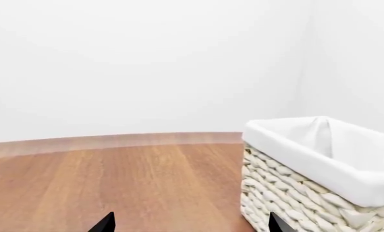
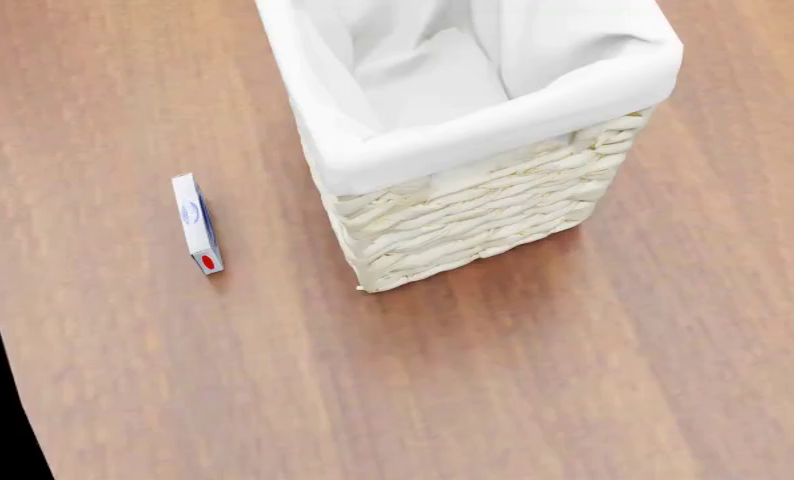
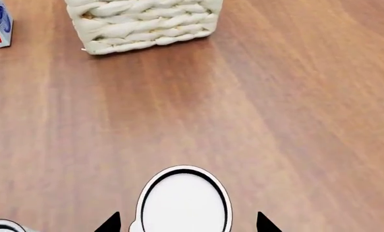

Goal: Pick up the alphabet soup and the cream cheese box, and put them in the basket.

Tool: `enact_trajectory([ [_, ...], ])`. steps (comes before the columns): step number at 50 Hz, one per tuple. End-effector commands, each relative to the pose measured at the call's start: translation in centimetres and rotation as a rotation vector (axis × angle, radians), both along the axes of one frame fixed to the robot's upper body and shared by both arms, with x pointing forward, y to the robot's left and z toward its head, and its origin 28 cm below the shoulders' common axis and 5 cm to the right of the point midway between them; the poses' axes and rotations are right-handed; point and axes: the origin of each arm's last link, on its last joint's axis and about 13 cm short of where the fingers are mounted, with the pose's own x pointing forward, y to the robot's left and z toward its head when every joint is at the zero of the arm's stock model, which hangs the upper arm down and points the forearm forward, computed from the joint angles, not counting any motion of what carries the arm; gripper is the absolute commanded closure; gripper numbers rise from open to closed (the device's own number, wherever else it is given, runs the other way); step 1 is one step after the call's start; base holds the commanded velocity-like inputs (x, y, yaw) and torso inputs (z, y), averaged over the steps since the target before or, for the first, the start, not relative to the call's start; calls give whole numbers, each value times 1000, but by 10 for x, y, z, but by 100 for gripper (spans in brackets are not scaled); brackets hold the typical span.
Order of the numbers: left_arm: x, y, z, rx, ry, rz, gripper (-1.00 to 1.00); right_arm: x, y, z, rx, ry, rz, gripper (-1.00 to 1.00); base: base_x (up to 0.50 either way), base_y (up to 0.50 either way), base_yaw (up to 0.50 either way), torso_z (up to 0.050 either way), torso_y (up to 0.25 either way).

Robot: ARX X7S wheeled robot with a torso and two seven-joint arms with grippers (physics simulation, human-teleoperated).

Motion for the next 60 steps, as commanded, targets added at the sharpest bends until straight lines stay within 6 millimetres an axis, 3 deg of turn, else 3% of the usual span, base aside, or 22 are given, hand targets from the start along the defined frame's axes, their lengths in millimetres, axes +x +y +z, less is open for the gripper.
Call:
enact_trajectory([
  [1, 2, 1, -1, 0, 1, 7, -100, 7, 0, -2, -5, 8, 2, -100, 0, 0, 0, 0, 0],
  [22, 7, 0, -3, 9, 12, 18, -100, 26, -2, -20, -7, 39, 22, -100, 0, 0, 0, 0, 0],
  [41, 6, 1, -2, 8, 8, 22, -100, 30, -2, -29, -13, 49, 21, -100, 0, 0, 0, 0, 0],
  [42, 6, 1, -2, 9, 8, 22, -100, 29, -3, -29, -13, 49, 18, 100, 0, 0, 0, 0, 0],
  [60, 4, 0, -2, 10, 5, 21, -100, 27, -2, -31, -12, 46, 20, 100, 1, 0, 0, 0, 0],
])
